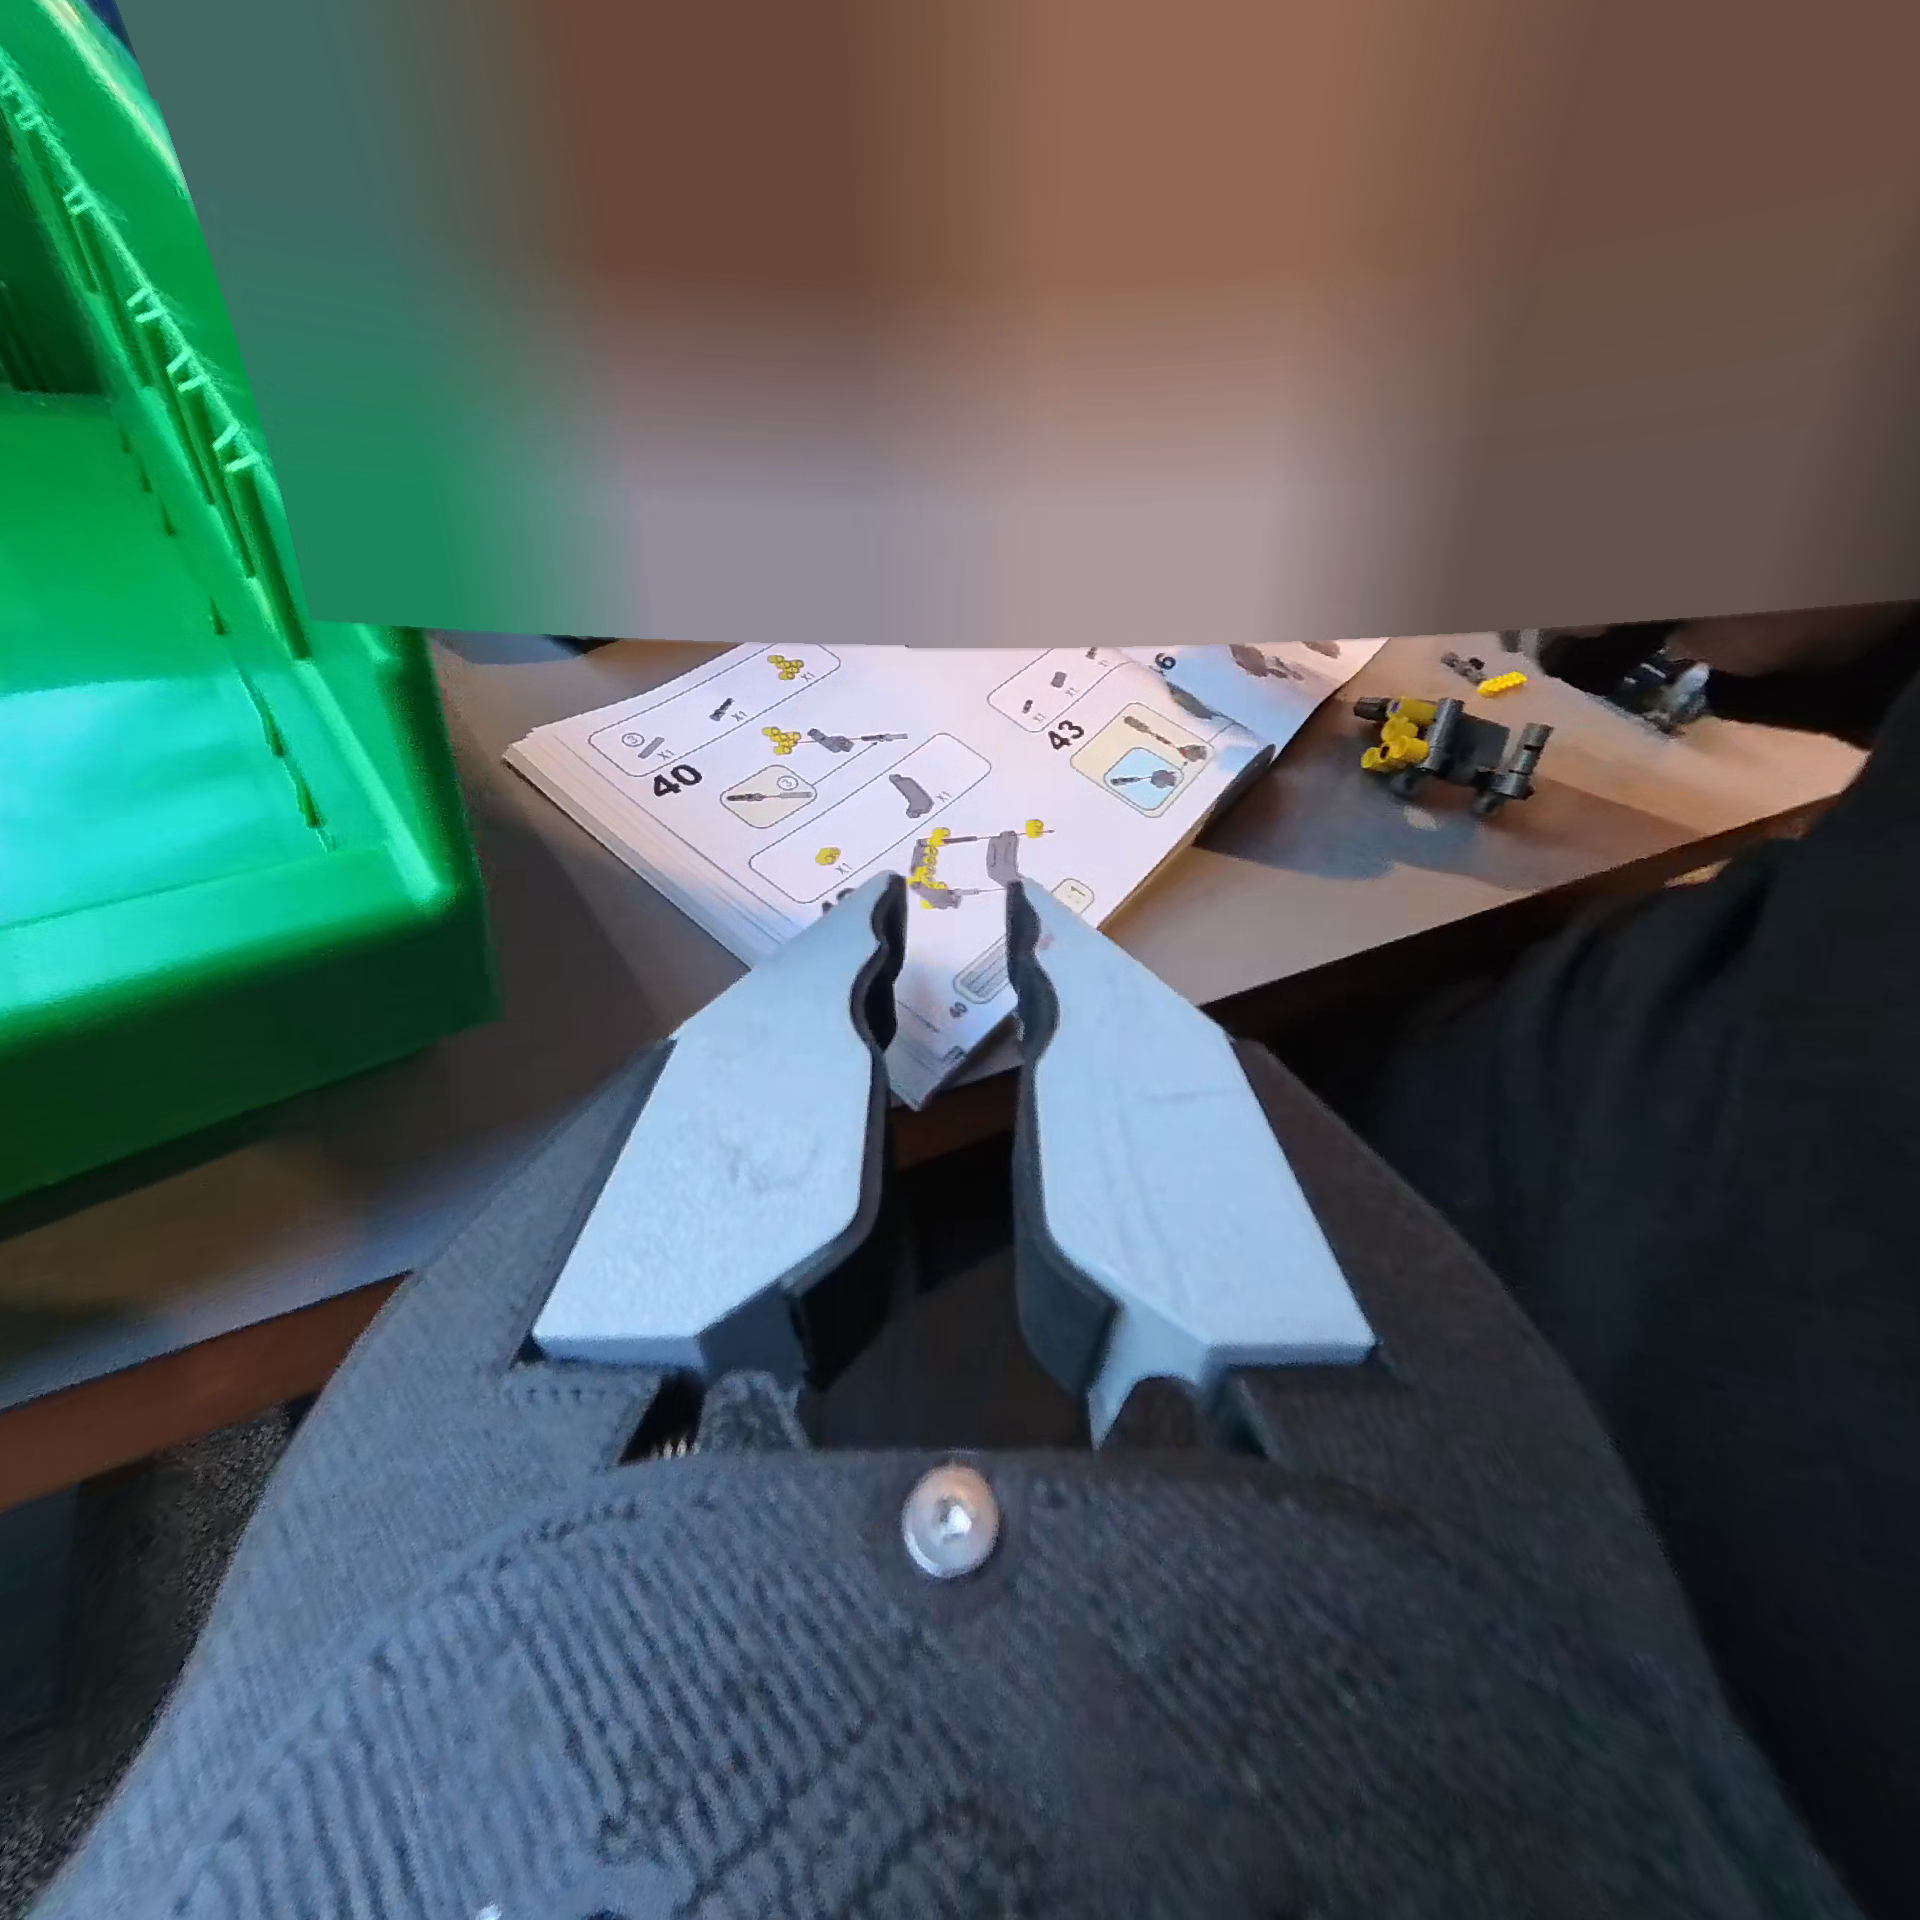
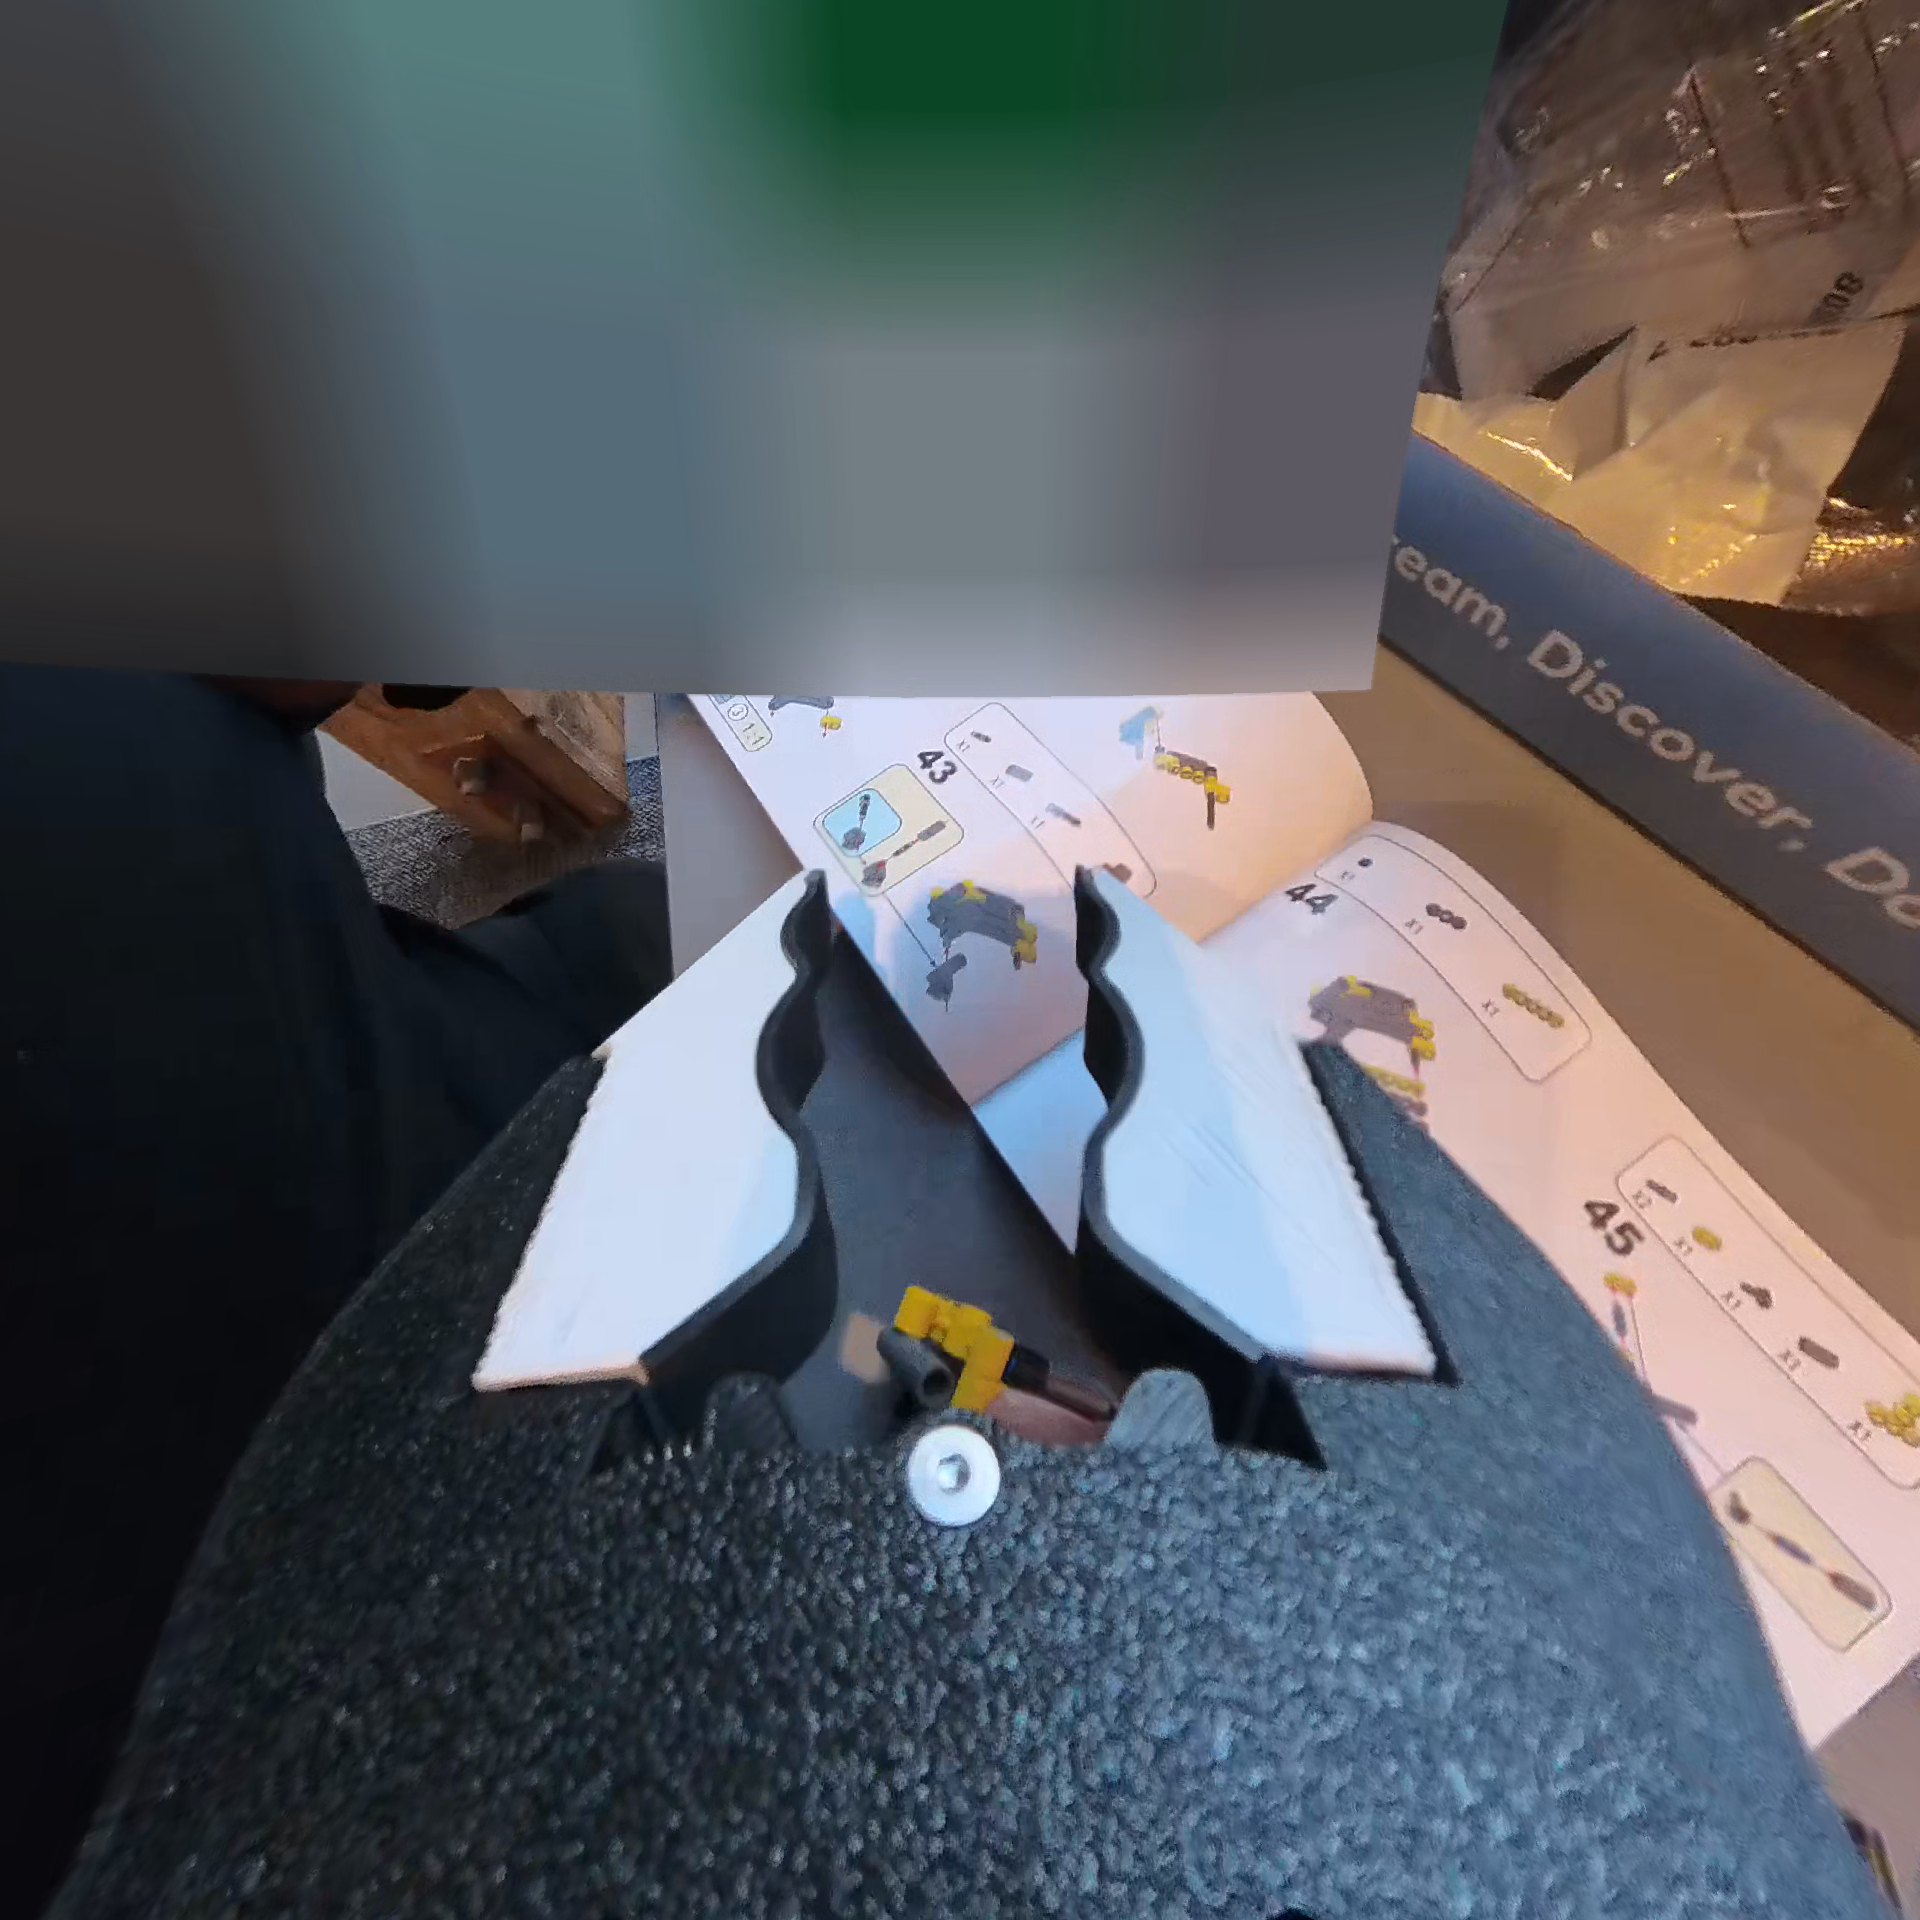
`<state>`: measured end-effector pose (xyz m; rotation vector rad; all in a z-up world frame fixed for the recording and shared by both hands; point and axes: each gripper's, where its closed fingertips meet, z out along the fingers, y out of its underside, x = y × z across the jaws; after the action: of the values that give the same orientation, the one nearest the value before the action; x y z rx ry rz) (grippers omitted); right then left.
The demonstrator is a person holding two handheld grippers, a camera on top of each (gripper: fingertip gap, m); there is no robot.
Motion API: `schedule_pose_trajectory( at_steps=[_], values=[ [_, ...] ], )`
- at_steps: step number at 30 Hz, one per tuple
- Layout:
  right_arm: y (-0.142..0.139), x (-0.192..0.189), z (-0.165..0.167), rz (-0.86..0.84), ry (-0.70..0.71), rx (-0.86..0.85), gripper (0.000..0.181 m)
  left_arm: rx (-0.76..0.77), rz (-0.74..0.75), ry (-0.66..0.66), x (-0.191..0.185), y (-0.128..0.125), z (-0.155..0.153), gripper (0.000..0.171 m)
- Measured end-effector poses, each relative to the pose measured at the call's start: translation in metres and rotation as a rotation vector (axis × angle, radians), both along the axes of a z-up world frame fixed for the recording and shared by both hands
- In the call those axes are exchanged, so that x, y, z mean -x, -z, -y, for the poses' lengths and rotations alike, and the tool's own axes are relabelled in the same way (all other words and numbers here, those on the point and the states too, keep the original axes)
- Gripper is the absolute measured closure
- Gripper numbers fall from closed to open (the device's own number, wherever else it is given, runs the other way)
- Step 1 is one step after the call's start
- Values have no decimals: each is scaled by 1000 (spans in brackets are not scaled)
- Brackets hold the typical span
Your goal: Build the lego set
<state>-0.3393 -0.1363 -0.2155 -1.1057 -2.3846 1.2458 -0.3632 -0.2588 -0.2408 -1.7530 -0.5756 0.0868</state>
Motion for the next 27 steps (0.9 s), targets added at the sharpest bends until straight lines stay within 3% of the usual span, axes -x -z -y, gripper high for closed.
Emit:
schedule_pose_trajectory(
  at_steps=[18, 27],
  values=[
    [-13, -25, -21, -50, 101, 27, 134, 16, 3, 13, -4, 0, -5, 153],
    [-11, -25, -12, -52, 60, 16, 134, 42, -4, -8, -3, 2, -1, 153]
  ],
)
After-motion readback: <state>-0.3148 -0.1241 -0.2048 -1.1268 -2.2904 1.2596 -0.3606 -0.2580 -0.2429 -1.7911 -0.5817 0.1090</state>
